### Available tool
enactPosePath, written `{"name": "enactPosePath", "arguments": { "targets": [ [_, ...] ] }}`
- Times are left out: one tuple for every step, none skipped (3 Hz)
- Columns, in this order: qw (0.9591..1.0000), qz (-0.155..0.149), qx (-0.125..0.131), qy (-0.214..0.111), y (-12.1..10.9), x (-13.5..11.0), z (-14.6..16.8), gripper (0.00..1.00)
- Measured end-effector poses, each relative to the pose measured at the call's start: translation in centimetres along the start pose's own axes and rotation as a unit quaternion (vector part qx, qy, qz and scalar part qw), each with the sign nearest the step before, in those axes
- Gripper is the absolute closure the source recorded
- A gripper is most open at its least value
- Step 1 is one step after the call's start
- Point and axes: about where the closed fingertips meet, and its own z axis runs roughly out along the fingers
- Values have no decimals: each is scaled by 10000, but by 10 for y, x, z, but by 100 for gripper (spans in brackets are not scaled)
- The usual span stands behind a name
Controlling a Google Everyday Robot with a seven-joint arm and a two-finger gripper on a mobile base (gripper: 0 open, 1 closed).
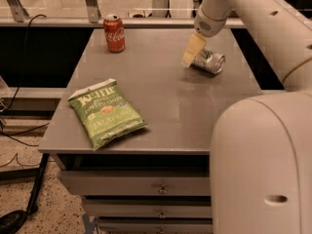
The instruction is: Place 7up can upright
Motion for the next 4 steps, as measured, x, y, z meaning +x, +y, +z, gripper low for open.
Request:
{"name": "enactPosePath", "arguments": {
  "targets": [
    [9987,359,-1,351,-8,11,19,0],
    [9971,542,-72,535,-10,16,32,18],
    [9963,616,-126,586,-10,17,37,41],
    [9971,598,-173,445,-10,13,30,64]
  ]
}}
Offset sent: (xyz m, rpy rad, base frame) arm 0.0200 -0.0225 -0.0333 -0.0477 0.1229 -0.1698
